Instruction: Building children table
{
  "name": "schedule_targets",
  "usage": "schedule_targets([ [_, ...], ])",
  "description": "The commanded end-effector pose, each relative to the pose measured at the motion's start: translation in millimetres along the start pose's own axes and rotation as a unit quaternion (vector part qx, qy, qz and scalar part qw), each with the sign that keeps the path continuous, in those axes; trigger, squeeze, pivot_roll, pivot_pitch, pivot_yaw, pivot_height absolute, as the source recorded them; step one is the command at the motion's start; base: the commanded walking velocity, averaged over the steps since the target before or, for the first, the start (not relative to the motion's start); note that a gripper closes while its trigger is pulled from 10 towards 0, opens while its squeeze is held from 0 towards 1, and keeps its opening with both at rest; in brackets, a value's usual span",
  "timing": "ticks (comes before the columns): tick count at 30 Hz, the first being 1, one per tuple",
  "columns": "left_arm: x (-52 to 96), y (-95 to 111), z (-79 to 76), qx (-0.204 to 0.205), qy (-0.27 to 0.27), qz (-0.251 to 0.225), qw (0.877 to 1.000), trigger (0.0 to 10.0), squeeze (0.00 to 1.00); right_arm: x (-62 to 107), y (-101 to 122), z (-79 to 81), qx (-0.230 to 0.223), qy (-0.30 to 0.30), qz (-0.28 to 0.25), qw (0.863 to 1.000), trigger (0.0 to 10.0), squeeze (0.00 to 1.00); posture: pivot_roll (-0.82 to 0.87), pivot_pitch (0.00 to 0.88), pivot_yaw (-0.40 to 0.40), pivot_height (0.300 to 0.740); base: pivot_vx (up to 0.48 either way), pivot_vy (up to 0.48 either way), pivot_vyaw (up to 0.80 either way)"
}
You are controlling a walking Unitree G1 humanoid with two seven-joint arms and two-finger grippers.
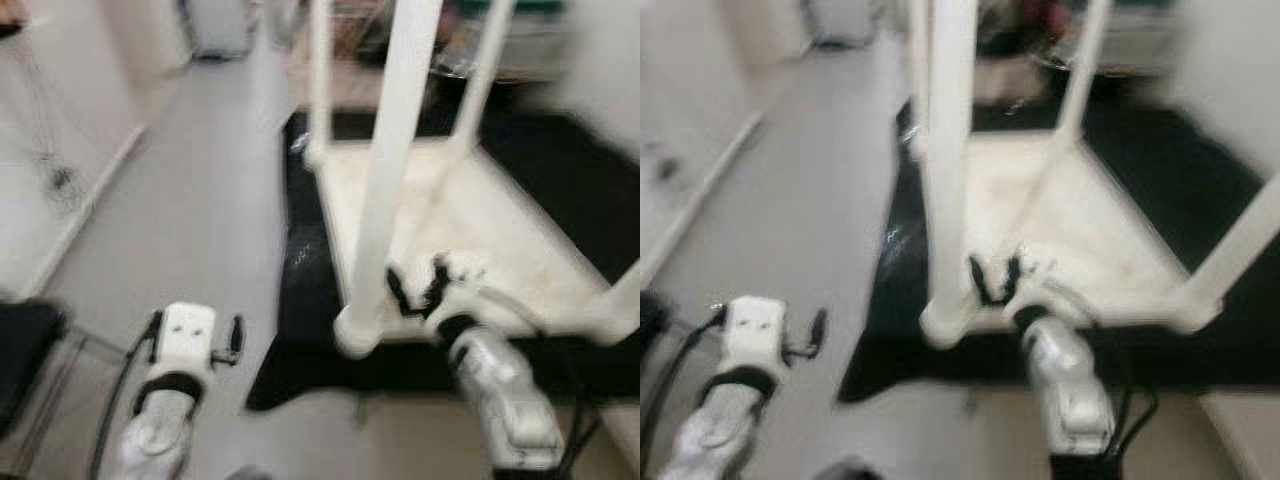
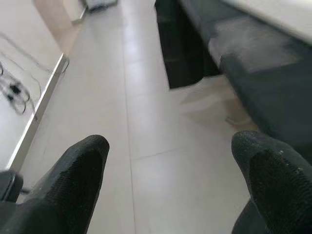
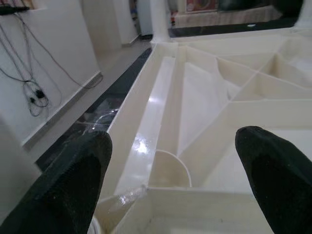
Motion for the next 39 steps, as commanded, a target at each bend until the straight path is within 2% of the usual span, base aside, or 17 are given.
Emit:
schedule_targets([
  [1,-0.4,4,1.0,-0.006,-0.005,-0.009,1.000,10.0,0.00,-0.3,2,1.6,0.000,-0.001,-0.003,1.000,10.0,0.00,-0.03,0.112,-0.042,0.740,0.000,0.000,0.00],
  [16,0.6,5,-4.3,0.000,-0.025,-0.016,1.000,10.0,0.00,-2.4,2,-0.3,0.038,-0.026,0.016,0.999,10.0,0.00,-0.03,0.113,-0.040,0.740,0.000,0.000,0.00],
  [23,0.3,7,-8.6,0.001,-0.036,-0.020,0.999,10.0,0.00,-10.3,-6,3.9,0.091,-0.054,0.047,0.993,10.0,0.00,-0.03,0.115,-0.041,0.740,0.000,0.000,0.00],
  [28,1.6,6,-11.8,0.003,-0.046,-0.019,0.999,10.0,0.00,-18.5,-5,2.3,0.088,-0.069,0.055,0.992,10.0,0.00,-0.02,0.117,-0.042,0.740,0.000,0.000,0.00],
  [30,3.0,6,-14.0,0.002,-0.051,-0.019,0.999,10.0,0.00,-22.3,0,9.4,0.088,-0.056,0.054,0.993,10.0,0.00,-0.02,0.121,-0.044,0.740,0.000,0.000,0.00],
  [32,3.5,6,-14.5,0.002,-0.051,-0.019,0.998,10.0,0.00,-24.5,5,24.4,0.073,-0.029,0.051,0.996,10.0,0.00,-0.02,0.121,-0.044,0.740,0.000,0.000,0.00],
  [33,3.5,6,-14.5,0.002,-0.051,-0.019,0.998,10.0,0.00,-25.0,10,38.7,0.058,-0.001,0.045,0.997,10.0,0.00,-0.02,0.121,-0.044,0.740,0.000,0.000,0.00],
  [34,3.7,6,-14.6,0.002,-0.051,-0.019,0.999,10.0,0.00,-24.0,17,59.4,0.039,0.036,0.036,0.998,10.0,0.00,-0.02,0.126,-0.047,0.740,0.000,0.000,0.00],
  [35,3.7,6,-14.6,0.002,-0.051,-0.019,0.999,10.0,0.00,-24.0,17,59.4,0.039,0.036,0.036,0.998,10.0,0.00,-0.02,0.126,-0.047,0.740,0.000,0.000,0.00],
  [37,4.0,6,-14.8,0.002,-0.051,-0.019,0.999,10.0,0.00,-22.3,21,70.9,0.028,0.054,0.034,0.998,10.0,0.00,-0.02,0.126,-0.047,0.740,0.000,0.000,0.00],
  [39,4.0,6,-14.8,0.002,-0.051,-0.019,0.999,10.0,0.00,-21.6,22,75.5,0.023,0.060,0.035,0.997,10.0,0.00,-0.02,0.126,-0.047,0.740,0.000,0.000,0.00],
])
Point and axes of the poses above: a point about 5 cm out from each wrist's last joint towards the gripper, its own x axis pointing back from the gripper into the wrist, its own y axis along the axis of the wrist's last joint, z = x × y, the point moved 4 cm from there along -x, pointing out of the wrist towards the gripper, and after that the axes turned 2 degrees about x, right-handed, at the moved point
